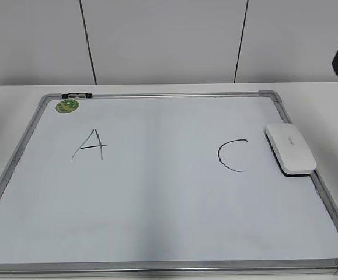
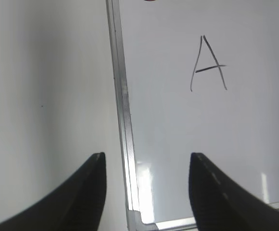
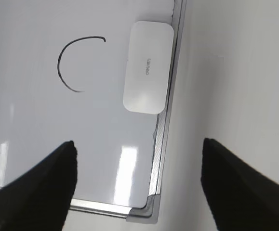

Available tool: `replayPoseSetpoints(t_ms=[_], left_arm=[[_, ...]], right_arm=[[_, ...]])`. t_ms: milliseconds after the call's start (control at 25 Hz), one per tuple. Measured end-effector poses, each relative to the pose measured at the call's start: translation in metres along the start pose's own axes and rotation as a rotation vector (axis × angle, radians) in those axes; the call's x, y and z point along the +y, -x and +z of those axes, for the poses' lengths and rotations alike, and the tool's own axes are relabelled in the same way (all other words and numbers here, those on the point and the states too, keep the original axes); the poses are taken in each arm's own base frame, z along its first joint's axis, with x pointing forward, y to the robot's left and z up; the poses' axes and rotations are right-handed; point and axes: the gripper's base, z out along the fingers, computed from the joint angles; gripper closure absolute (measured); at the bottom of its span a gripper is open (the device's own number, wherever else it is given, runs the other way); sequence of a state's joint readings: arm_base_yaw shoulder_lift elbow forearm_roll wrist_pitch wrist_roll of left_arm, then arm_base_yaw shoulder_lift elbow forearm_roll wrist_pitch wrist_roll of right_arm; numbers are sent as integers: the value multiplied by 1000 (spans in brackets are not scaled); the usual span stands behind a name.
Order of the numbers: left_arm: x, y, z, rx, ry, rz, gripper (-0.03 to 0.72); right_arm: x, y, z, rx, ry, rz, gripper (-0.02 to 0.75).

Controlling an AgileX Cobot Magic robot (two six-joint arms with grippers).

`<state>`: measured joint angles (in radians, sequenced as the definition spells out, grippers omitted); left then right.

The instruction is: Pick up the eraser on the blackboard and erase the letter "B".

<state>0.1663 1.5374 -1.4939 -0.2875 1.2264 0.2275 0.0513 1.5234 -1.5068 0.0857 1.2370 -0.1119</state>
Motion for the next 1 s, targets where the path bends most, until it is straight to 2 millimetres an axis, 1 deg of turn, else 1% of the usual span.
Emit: replayPoseSetpoints(t_ms=[40, 80, 200, 240, 440, 480, 520, 560, 680, 720, 760, 800, 840, 920, 960, 1000], left_arm=[[-4, -9, -10, -16, 2, 3, 283], [-7, -18, -19, -27, 4, 6, 283], [-16, -49, -35, -43, 9, 11, 282], [-19, -59, -40, -49, 9, 11, 282], [-29, -113, -52, -58, 6, -3, 282], [-33, -125, -55, -68, 4, -5, 282], [-37, -136, -59, -82, 1, 4, 282], [-41, -147, -58, -81, -5, 12, 281], [-49, -177, -63, -116, -18, 45, 281], [-50, -185, -63, -119, -21, 46, 281], [-52, -194, -64, -130, -25, 44, 281], [-53, -202, -66, -145, -28, 42, 281], [-54, -209, -66, -153, -30, 43, 281], [-55, -223, -65, -165, -35, 49, 281], [-56, -229, -65, -179, -35, 55, 281], [-56, -235, -65, -186, -35, 66, 281]], right_arm=[[0, -2, -2, -4, 0, 0, 143], [2, -13, -14, -21, -3, -3, 143], [4, -27, -28, -44, -5, -5, 143], [6, -39, -37, -59, -7, -7, 143], [9, -68, -59, -105, -20, -14, 143], [10, -72, -62, -115, -21, -13, 143], [10, -72, -62, -115, -21, -13, 143], [12, -87, -74, -150, -23, -4, 143], [16, -115, -91, -207, -27, 5, 143], [16, -119, -91, -209, -28, 5, 143], [18, -131, -96, -231, -29, 6, 143], [18, -139, -96, -235, -29, 7, 143], [20, -154, -98, -248, -30, 6, 143], [22, -171, -100, -268, -29, 7, 143], [23, -187, -102, -290, -30, 5, 145], [24, -193, -102, -299, -31, 6, 145]])
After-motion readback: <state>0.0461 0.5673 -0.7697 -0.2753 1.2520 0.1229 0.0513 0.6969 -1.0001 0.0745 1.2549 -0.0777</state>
